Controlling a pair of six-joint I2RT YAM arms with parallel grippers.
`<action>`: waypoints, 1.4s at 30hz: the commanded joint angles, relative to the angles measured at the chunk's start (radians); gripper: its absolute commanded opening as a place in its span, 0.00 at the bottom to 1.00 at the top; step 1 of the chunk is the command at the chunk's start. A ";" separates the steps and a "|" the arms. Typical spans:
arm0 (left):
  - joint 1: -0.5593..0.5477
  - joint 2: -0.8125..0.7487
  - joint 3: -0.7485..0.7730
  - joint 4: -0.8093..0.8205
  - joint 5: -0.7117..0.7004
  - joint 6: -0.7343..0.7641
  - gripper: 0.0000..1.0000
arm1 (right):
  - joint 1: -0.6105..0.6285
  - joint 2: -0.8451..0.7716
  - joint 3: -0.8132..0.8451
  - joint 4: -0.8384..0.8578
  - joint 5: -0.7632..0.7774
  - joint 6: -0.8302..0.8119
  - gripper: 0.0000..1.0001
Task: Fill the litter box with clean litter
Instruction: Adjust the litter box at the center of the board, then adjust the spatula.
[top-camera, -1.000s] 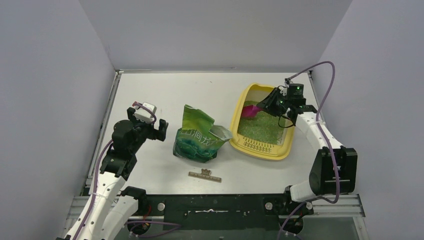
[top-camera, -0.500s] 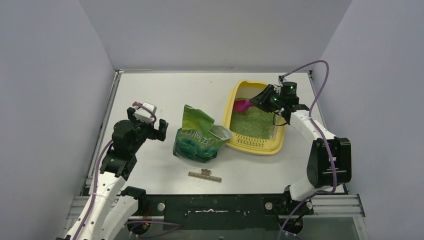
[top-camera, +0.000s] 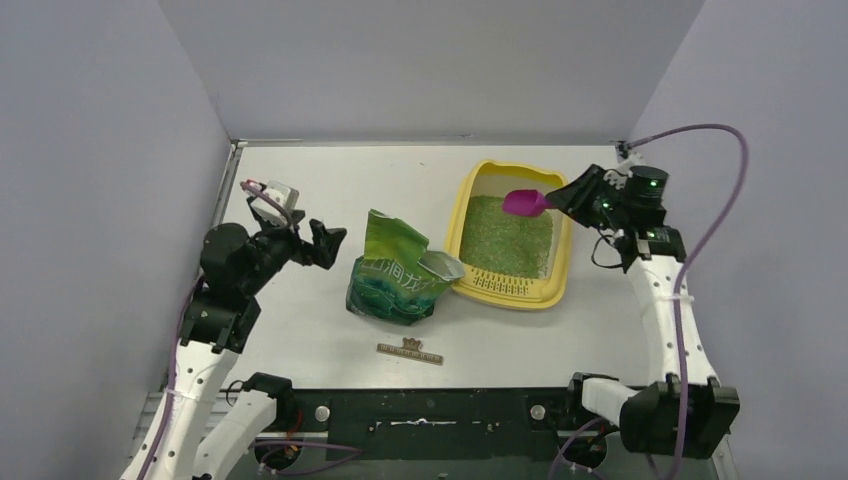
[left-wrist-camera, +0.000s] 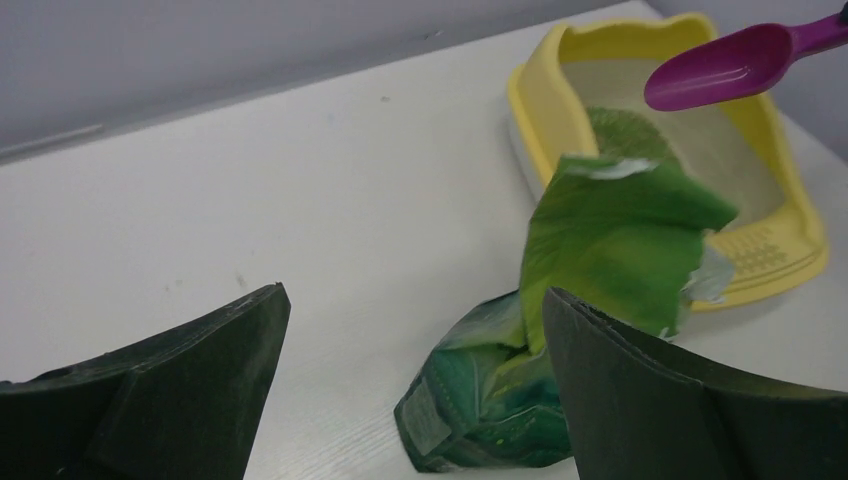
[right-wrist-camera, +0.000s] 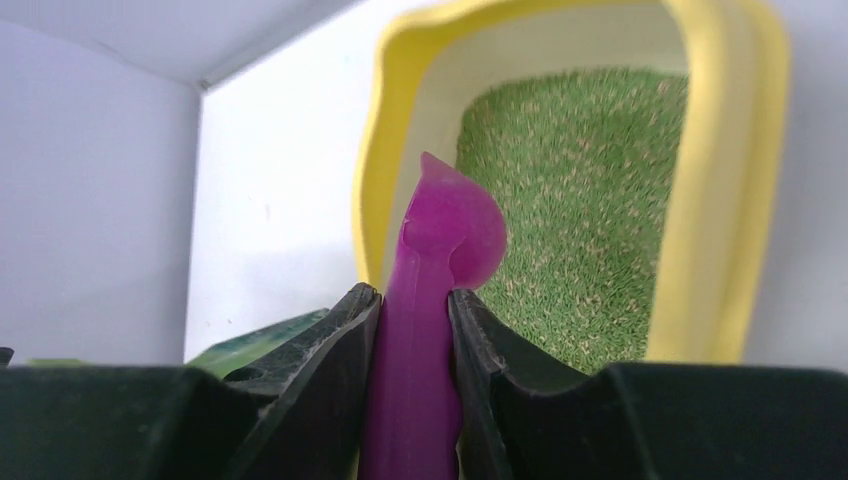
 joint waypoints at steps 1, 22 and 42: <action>0.003 0.089 0.241 -0.014 0.231 -0.076 0.97 | -0.111 -0.167 0.061 -0.029 -0.249 -0.004 0.00; -0.283 0.443 0.530 0.009 0.335 -0.211 0.84 | 0.101 -0.293 -0.026 0.479 -0.605 0.413 0.00; -0.303 0.540 0.532 0.189 0.613 -0.308 0.00 | 0.199 -0.265 -0.091 0.660 -0.660 0.495 0.10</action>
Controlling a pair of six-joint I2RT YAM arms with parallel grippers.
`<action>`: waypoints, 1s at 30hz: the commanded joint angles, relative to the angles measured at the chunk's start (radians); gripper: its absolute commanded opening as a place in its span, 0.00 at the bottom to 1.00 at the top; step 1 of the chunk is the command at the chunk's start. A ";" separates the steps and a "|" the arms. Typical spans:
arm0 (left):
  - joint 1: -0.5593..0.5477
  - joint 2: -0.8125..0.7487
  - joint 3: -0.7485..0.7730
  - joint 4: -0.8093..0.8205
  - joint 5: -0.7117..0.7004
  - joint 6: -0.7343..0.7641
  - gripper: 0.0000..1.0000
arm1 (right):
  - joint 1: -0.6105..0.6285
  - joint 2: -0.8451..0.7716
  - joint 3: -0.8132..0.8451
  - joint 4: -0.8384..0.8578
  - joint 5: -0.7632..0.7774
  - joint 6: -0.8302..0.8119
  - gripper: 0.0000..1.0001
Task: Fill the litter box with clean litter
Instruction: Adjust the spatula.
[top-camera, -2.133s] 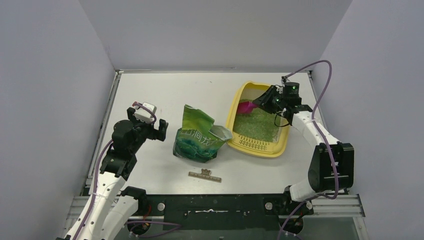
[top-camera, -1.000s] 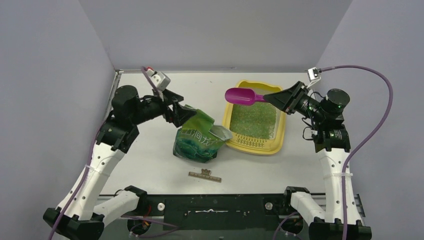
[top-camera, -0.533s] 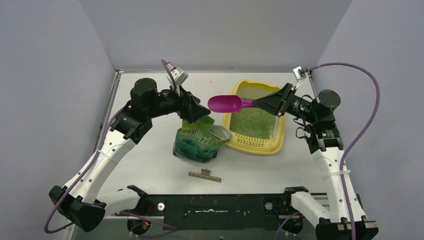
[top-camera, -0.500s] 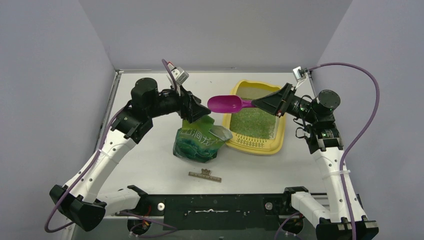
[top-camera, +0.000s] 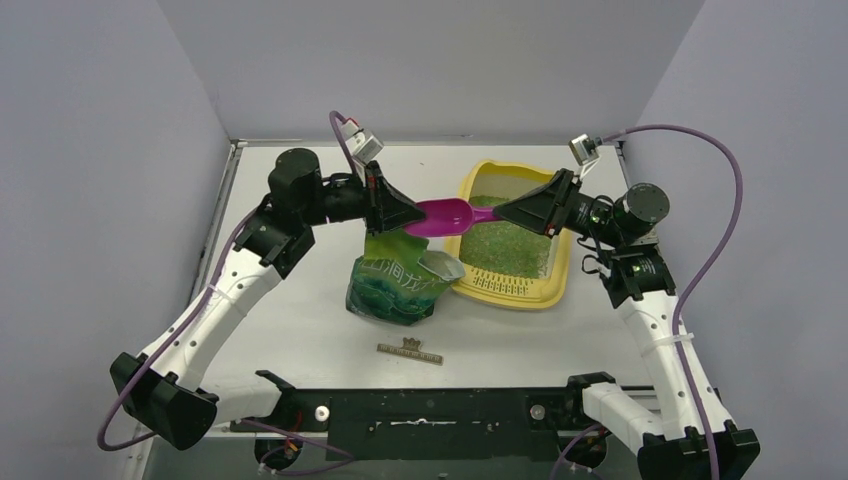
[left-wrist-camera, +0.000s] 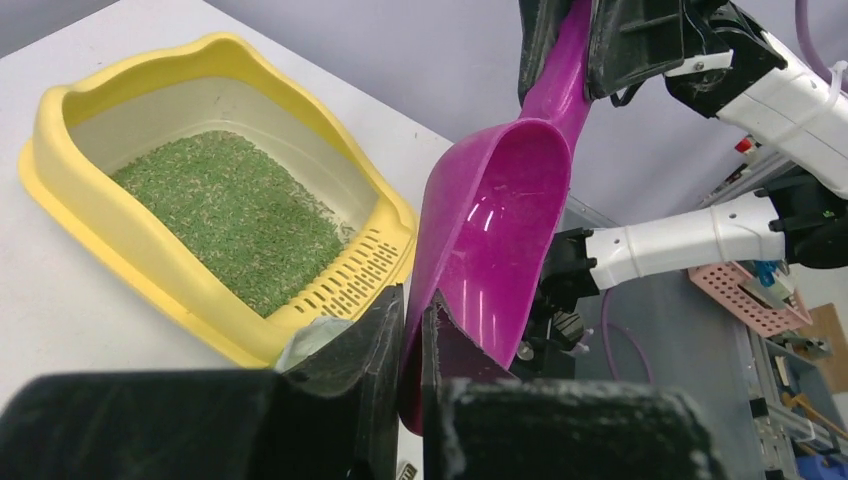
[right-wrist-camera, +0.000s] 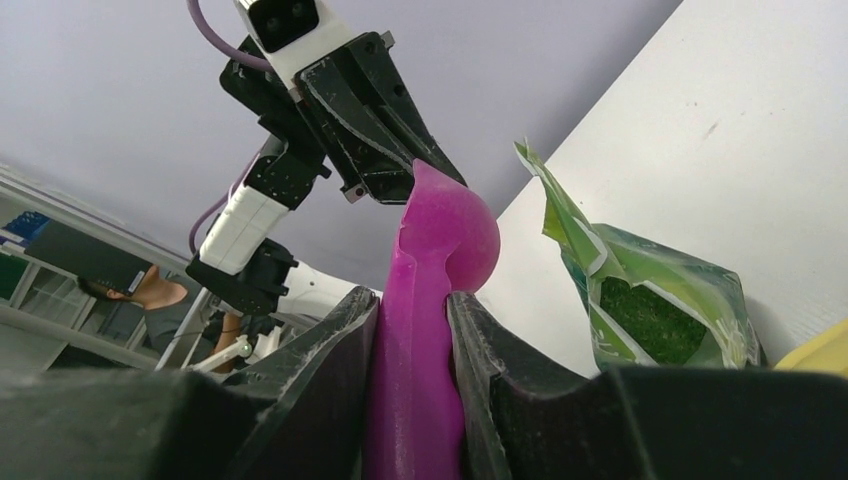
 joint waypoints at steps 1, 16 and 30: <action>-0.005 0.000 0.045 0.031 0.080 0.035 0.00 | 0.025 0.005 0.009 0.079 -0.055 -0.013 0.14; 0.083 0.017 0.098 -0.091 0.253 0.170 0.00 | 0.024 0.045 0.143 -0.267 -0.149 -0.273 0.74; 0.083 0.045 0.104 -0.129 0.245 0.193 0.00 | 0.058 0.080 0.146 -0.196 -0.178 -0.218 0.56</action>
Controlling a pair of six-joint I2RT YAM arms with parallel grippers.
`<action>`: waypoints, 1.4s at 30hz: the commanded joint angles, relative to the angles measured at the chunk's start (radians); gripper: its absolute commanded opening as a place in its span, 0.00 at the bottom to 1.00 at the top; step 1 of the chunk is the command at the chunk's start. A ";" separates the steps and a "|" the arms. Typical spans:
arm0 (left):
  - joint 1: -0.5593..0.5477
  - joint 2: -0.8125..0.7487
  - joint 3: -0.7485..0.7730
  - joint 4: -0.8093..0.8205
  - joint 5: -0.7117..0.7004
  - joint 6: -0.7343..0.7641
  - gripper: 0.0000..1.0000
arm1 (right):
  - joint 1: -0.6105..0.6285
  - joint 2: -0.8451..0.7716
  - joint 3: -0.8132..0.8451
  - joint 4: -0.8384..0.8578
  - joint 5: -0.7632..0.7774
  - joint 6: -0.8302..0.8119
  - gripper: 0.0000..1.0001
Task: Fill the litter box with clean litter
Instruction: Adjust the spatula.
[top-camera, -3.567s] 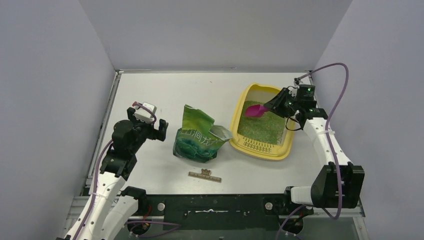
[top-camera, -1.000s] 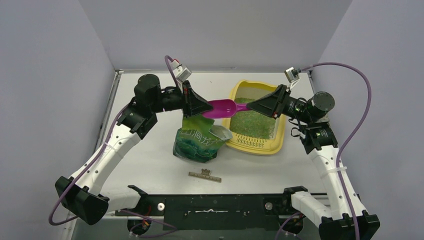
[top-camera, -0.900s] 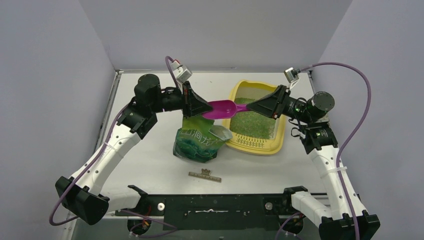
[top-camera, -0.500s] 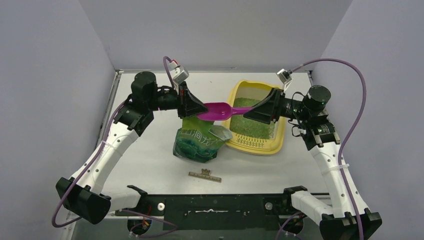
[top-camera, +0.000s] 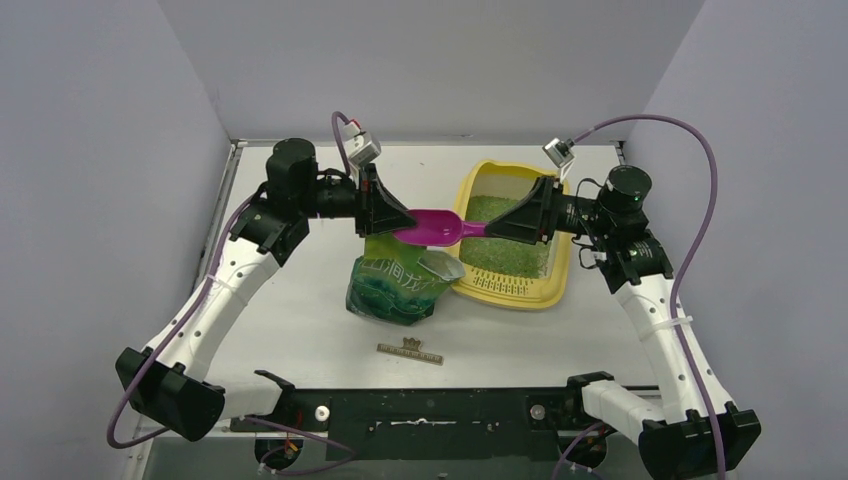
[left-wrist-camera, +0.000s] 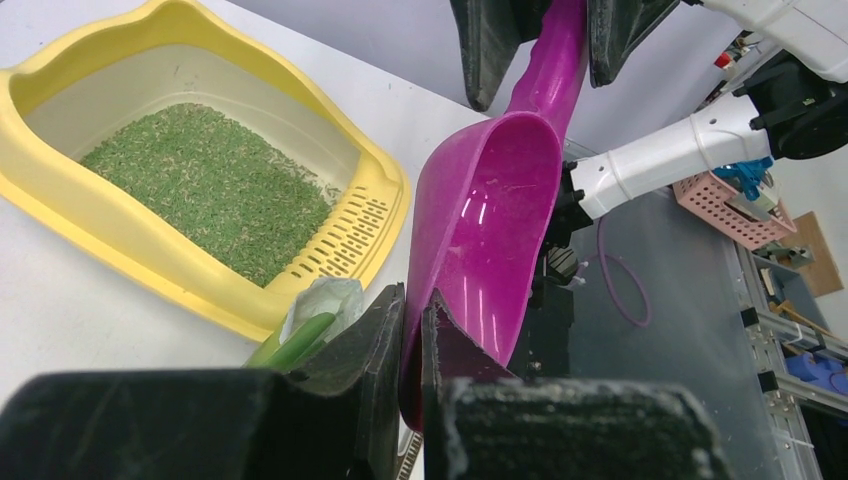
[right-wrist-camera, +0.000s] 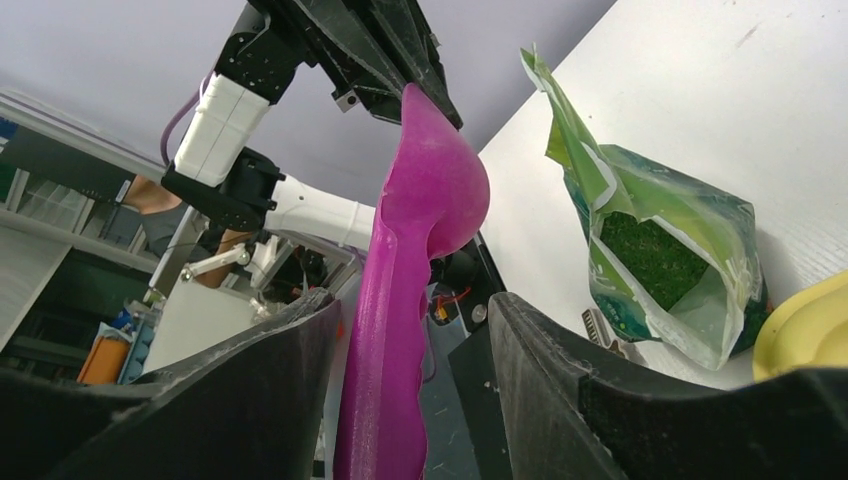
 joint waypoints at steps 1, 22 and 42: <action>0.000 0.008 0.050 0.016 0.008 0.020 0.00 | 0.033 -0.002 0.046 0.077 -0.034 0.022 0.53; 0.000 0.005 0.000 0.069 -0.100 -0.035 0.00 | 0.057 -0.017 0.039 0.003 0.012 -0.027 0.39; 0.083 -0.106 -0.082 0.083 -0.275 -0.008 0.24 | 0.059 -0.063 0.072 -0.218 0.162 -0.078 0.00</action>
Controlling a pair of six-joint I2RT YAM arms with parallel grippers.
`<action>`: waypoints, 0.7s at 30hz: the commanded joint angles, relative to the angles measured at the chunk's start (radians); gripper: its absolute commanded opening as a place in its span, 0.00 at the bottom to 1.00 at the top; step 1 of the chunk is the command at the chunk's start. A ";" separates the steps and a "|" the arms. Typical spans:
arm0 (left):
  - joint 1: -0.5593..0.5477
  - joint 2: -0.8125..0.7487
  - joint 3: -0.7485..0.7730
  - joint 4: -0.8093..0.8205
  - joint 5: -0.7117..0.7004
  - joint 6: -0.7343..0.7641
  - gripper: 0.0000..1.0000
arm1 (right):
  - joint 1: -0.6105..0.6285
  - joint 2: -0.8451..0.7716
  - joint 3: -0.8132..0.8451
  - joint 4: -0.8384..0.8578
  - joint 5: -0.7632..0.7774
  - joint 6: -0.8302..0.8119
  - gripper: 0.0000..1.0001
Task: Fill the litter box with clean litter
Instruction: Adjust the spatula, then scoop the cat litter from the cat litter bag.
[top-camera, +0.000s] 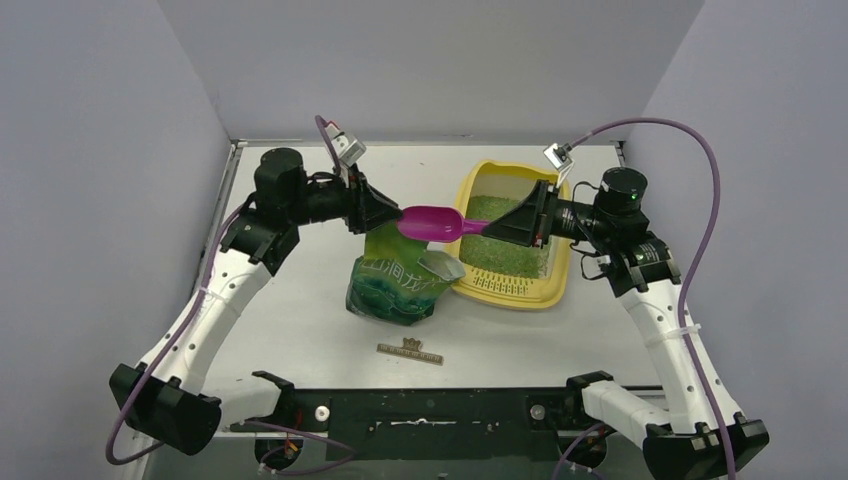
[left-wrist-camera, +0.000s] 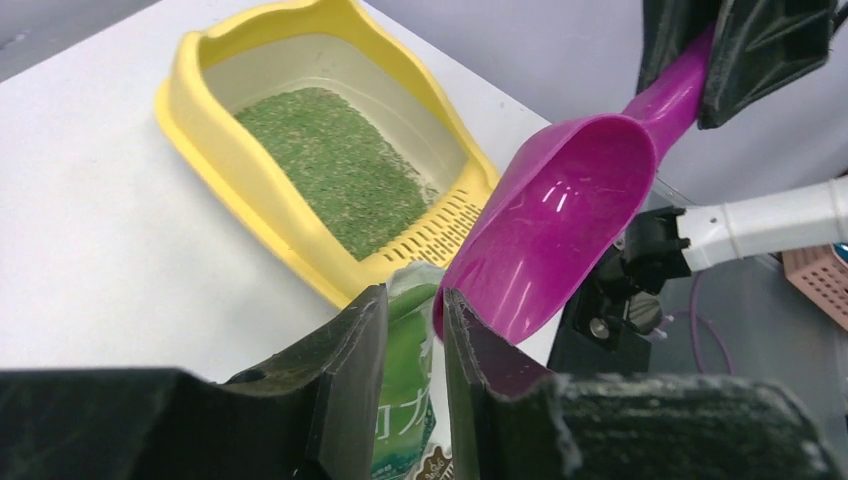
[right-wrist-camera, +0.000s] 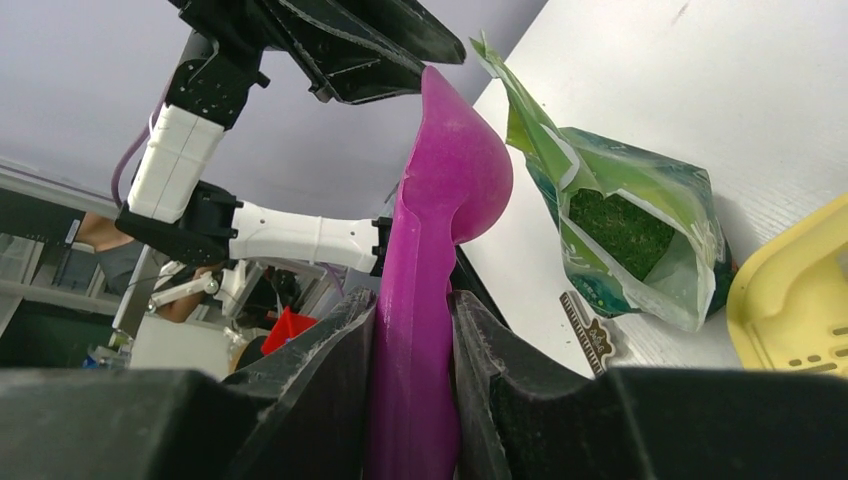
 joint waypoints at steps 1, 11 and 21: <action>0.051 -0.070 -0.025 0.086 -0.081 -0.015 0.24 | 0.009 -0.048 0.009 0.009 0.025 0.022 0.00; 0.107 -0.165 -0.079 0.013 -0.213 0.040 0.25 | 0.000 -0.045 0.007 -0.066 0.081 0.031 0.00; 0.130 -0.276 -0.196 -0.100 -0.440 0.115 0.32 | -0.051 -0.050 0.178 -0.543 0.335 -0.191 0.00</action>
